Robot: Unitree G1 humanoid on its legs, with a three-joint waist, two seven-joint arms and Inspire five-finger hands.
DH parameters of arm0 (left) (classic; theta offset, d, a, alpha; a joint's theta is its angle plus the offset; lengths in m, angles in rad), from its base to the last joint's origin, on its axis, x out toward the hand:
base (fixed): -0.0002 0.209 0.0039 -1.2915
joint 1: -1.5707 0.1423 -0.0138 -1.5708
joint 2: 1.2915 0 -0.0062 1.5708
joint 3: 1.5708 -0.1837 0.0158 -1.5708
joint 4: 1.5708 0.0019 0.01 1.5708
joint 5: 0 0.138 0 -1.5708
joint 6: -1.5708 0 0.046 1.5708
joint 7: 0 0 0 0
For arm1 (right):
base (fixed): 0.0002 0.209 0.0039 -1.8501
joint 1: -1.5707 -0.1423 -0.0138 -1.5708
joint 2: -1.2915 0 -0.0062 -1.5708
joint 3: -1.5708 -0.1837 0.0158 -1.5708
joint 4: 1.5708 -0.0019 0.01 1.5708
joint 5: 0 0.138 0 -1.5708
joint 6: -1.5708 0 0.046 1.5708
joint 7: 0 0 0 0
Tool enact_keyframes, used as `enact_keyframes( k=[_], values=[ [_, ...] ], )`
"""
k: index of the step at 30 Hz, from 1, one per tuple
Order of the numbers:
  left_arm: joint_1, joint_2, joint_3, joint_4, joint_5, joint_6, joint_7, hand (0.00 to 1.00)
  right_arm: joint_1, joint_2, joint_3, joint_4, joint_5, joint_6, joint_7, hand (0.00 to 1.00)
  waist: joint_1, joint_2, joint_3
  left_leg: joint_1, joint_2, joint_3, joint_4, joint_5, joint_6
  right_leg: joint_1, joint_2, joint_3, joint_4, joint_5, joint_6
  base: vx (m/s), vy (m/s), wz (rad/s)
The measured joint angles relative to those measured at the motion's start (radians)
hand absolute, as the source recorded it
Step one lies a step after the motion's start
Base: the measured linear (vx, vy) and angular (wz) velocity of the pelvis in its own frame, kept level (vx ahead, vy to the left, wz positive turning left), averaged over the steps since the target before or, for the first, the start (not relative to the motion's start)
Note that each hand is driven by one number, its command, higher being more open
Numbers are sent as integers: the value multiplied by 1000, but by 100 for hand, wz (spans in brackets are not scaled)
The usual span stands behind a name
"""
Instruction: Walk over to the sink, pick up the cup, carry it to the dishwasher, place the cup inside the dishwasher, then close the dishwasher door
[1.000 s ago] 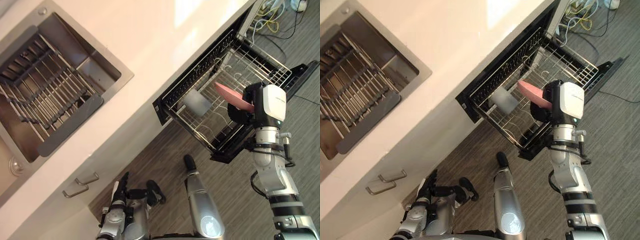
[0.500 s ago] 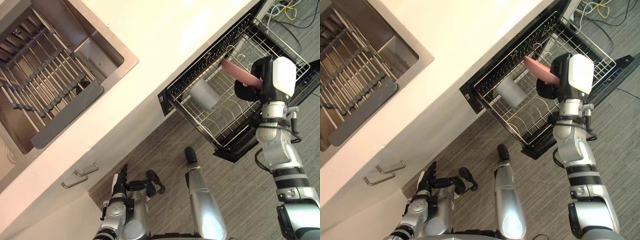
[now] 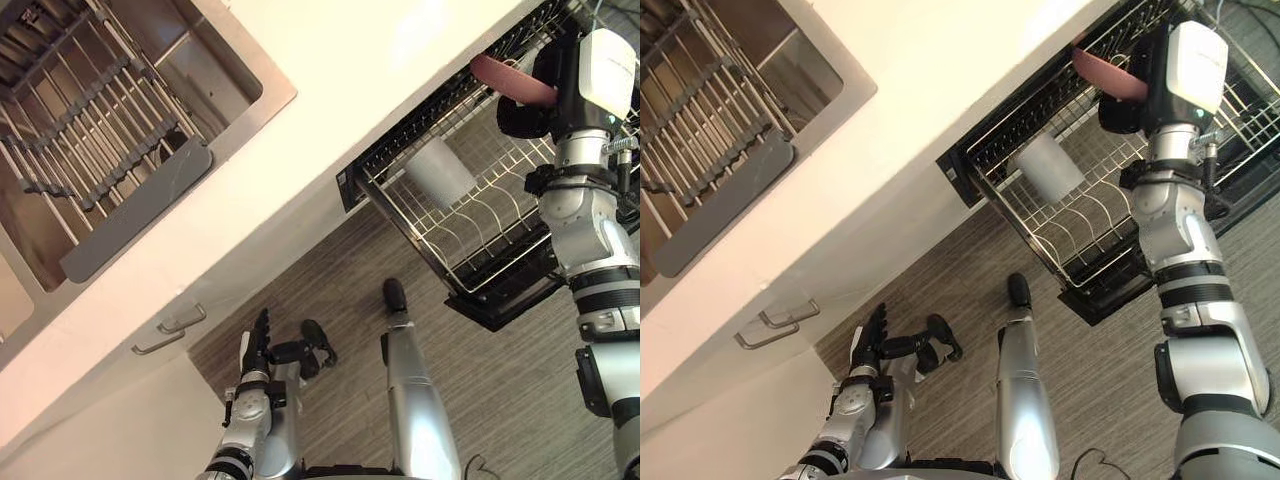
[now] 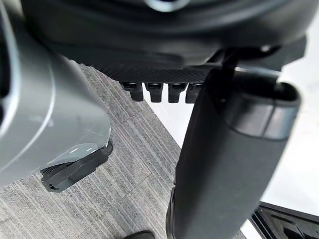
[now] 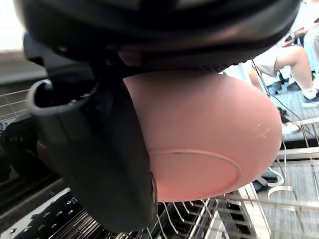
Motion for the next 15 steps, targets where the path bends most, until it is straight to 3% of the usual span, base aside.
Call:
enact_keyframes(
  k=[15],
  values=[
    [-22, -13, 18, 4, 0, 11, 12, 100, 32, 40, -56, 44, 40, 5, -43, 0, 7, 1, 0, -21, -15, -27, 5, 11, 3, -24, -17, -20, 45, -22, -4, 12, -33, 7]
  ],
)
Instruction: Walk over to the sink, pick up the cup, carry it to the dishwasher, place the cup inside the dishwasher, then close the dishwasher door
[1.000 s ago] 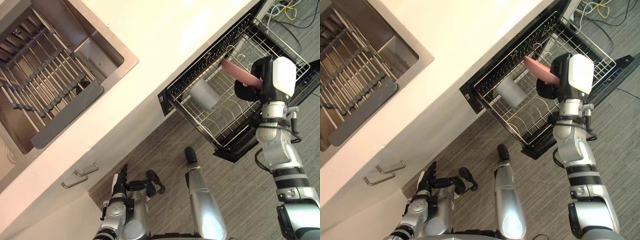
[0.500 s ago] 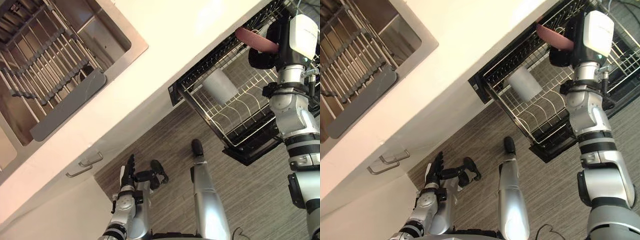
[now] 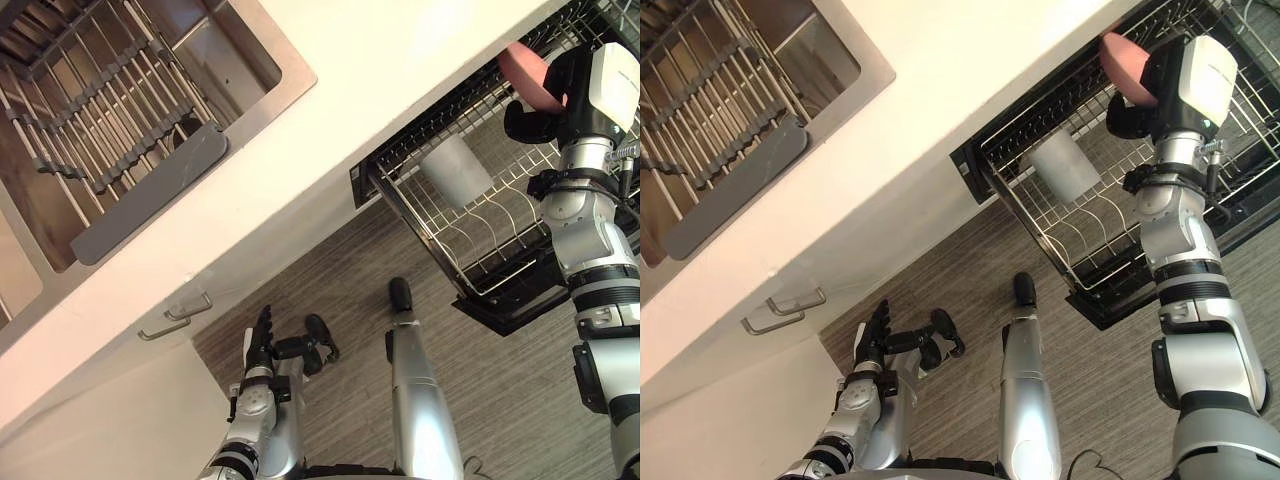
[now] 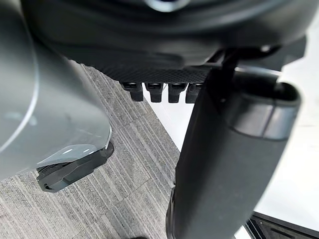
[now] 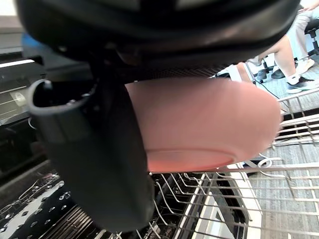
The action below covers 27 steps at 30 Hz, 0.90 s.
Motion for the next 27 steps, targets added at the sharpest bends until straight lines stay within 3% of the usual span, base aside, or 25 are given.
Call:
enact_keyframes(
  k=[12, 27],
  values=[
    [-12, 0, 2, 4, 2, 9, 1, 100, 178, 87, -155, -129, 27, 9, -59, 0, 10, -2, -1, -6, 11, -21, 32, -1, 0, 11, 1, -18, 15, -2, -3, 7, -24, 3],
    [-41, 2, 2, 21, 3, 17, 2, 100, 277, 209, -159, -208, 27, 29, -46, 0, 20, -5, -3, -18, 20, -40, 43, -2, -1, 17, 3, -39, 6, -1, -4, 29, -6, 2]
  ],
)
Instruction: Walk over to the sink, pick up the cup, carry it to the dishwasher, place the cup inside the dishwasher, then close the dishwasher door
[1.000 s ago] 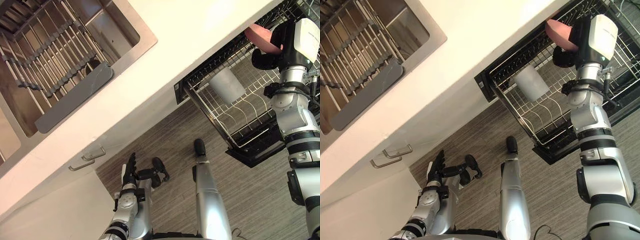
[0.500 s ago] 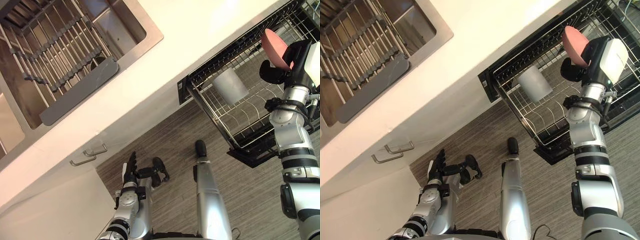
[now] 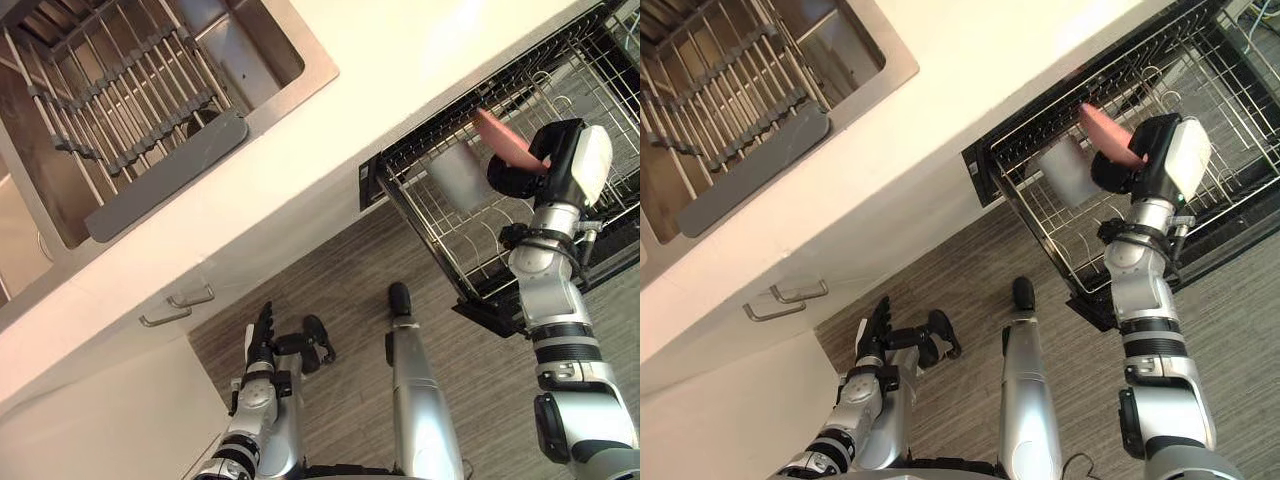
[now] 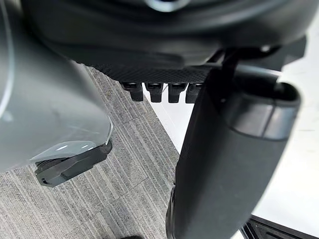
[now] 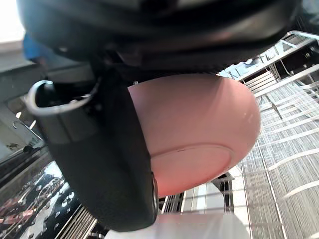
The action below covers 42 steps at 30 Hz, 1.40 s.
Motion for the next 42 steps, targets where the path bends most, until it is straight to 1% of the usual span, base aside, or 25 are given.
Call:
enact_keyframes(
  k=[10, 20, 21, 27, 30, 34, 39, 42],
  values=[
    [-14, 2, 0, 13, 1, -3, 1, 100, 0, -6, -31, 0, 0, 2, 0, 0, 0, -1, 1, -27, -1, -9, 8, 0, 0, -21, -3, -6, 5, 0, 0, 21, -4, 2],
    [-14, 6, 0, 2, -1, -5, 3, 100, -38, -79, -32, 4, 0, 12, 0, 0, -1, -5, 3, -47, -1, -6, 7, 0, 0, -44, -1, -2, 8, 0, 0, 34, -5, -1],
    [-14, 6, 0, -8, -1, -5, 3, 100, -45, -88, -32, 8, 0, 12, 0, 100, -1, -5, 3, -52, -2, -5, 7, 0, 0, -50, -2, -1, 9, 0, 0, 0, 0, 0],
    [-14, 7, 1, -9, -1, -5, 10, 100, -109, -91, -27, 119, -1, 15, 1, 100, -2, -6, 4, -61, -3, 6, 5, 0, 0, -68, -1, 8, 10, 1, 1, 33, 0, -3],
    [-14, 6, 1, -9, -2, -5, 19, 100, -152, -91, 2, 201, 1, 16, 19, 100, -2, -6, 4, -62, -2, 14, 6, -1, 1, -73, 1, 14, 10, 2, 2, 31, -3, -5],
    [-14, 7, 3, -8, -2, -5, 20, 100, -188, -91, 31, 251, 15, 13, 48, 100, -3, -6, 4, -62, 3, 18, 13, -3, 1, -74, 6, 18, 10, 4, 2, 13, -9, -4],
    [-14, 3, 25, -6, -2, -5, 19, 100, -212, -87, 60, 282, 47, 10, 76, 100, -2, -7, 4, -60, 17, 18, 29, -7, 0, -67, 15, 15, 10, 9, -2, 1, -26, -4],
    [-15, 2, 36, -5, -2, -2, 19, 100, -192, -73, 60, 262, 48, 10, 89, 100, -2, -14, 9, -45, 22, 18, 30, -8, 0, -54, 20, 13, 12, 9, -3, 7, -36, -3]
  ],
)
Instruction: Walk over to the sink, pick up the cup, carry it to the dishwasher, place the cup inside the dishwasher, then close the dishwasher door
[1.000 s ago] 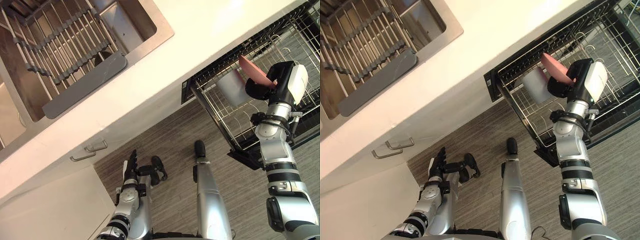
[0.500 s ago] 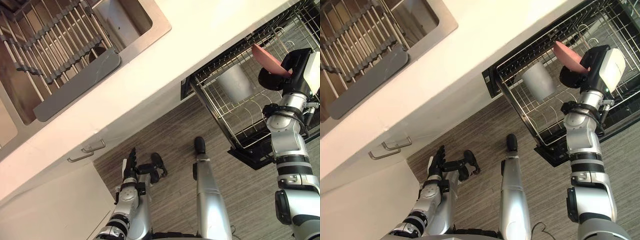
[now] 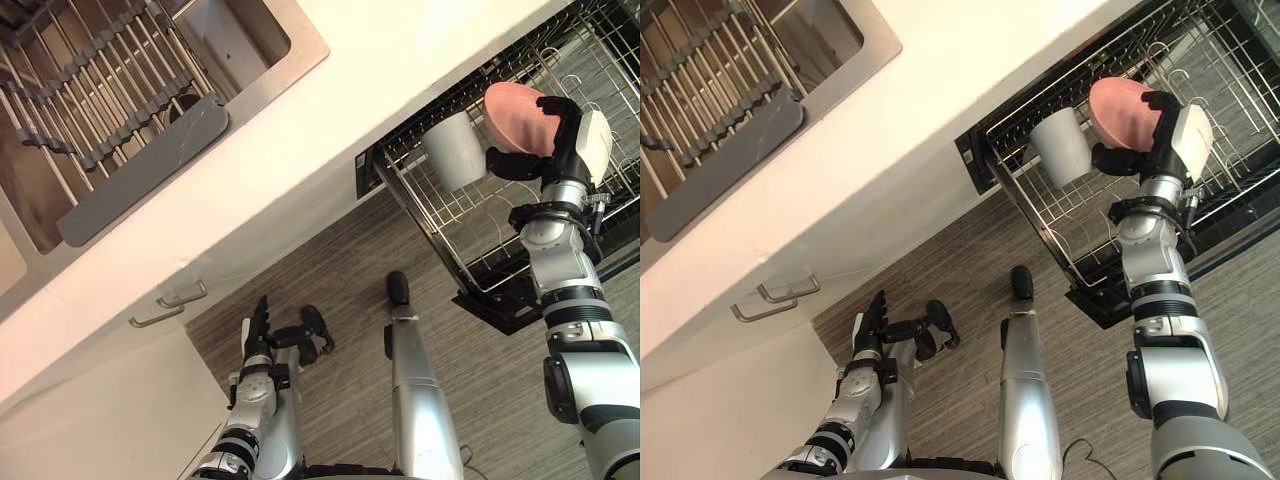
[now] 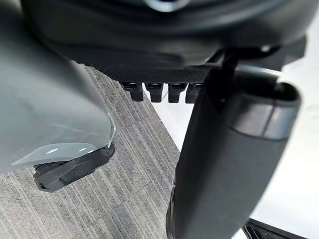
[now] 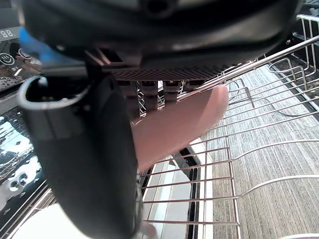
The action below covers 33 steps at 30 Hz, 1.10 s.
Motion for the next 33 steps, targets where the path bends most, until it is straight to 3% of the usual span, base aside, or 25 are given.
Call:
enact_keyframes(
  k=[11, 16, 22, 26, 33],
  values=[
    [15, 13, 13, 1, 4, 50, -17, 100, 401, 155, -3, -455, 3, -10, 66, 100, -8, -60, 0, 146, 11, -23, -35, -2, -14, 139, -3, -63, -3, -51, -38, 40, -45, 3],
    [37, 20, 10, 1, 20, 65, -30, 100, 562, 208, -7, -641, -5, -26, 87, 100, -12, -88, -5, 221, 9, -19, -71, -1, -32, 192, -10, -91, 3, -62, -39, 88, -39, -2],
    [62, 29, 10, 30, 49, 77, -47, 100, 761, 281, -51, -808, -49, -72, 96, 100, -44, -105, -16, 320, -6, -14, -132, 4, -48, 276, -10, -111, -21, -65, -40, 93, -28, -5],
    [100, 37, 11, 64, 66, 82, -53, 100, 884, 355, -122, -813, -49, -98, 96, 100, -72, -122, -88, 355, -19, -15, -185, 13, -49, 314, -8, -115, -75, -60, -36, 62, -8, 2],
    [182, 32, 11, 70, 98, 97, -68, 100, 1082, 496, -221, -840, -28, -124, 91, 100, -110, -111, -184, 472, -56, 8, -314, 45, -47, 436, -20, -105, -214, -20, -19, 96, 49, -7]
  ],
)
